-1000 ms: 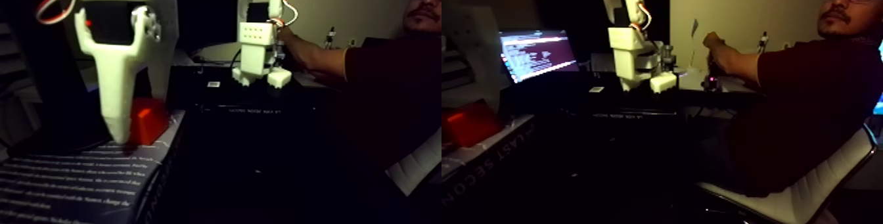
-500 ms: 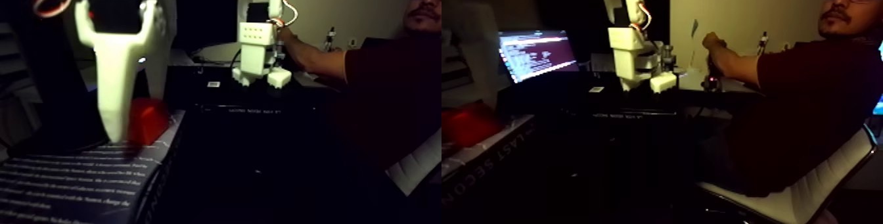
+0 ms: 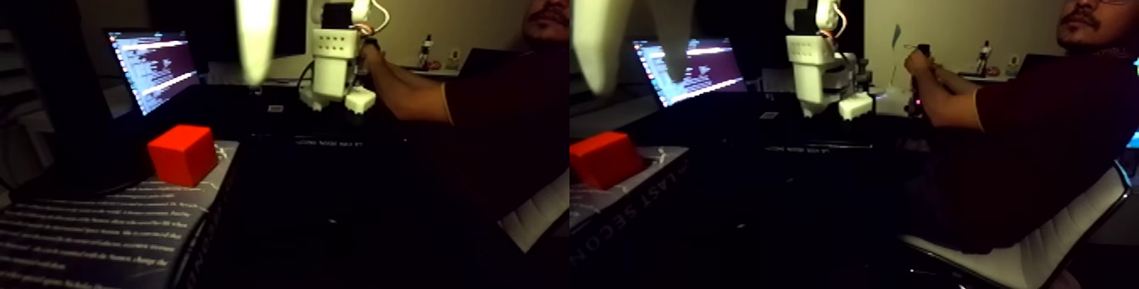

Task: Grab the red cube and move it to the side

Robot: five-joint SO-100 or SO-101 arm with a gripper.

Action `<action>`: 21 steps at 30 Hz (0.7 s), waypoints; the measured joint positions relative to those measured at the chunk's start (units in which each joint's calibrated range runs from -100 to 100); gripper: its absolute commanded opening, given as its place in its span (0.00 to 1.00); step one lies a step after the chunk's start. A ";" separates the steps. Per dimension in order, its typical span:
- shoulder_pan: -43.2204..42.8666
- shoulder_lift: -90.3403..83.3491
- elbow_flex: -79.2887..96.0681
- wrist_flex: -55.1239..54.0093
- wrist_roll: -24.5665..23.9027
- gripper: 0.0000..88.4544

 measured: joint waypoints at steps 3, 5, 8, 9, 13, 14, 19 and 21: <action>-5.79 -7.91 2.63 0.41 -2.57 0.37; -10.12 -13.71 5.35 0.57 -5.09 0.37; -16.68 -22.38 10.16 0.00 -9.23 0.32; -18.38 -25.33 12.16 -0.57 -10.85 0.27; -21.70 -35.25 22.50 -5.06 -15.47 0.01; -22.08 -37.36 25.50 -6.45 -15.47 0.00; -22.39 -47.29 39.47 -12.40 -16.26 0.01; -22.78 -51.58 44.74 -14.04 -16.52 0.01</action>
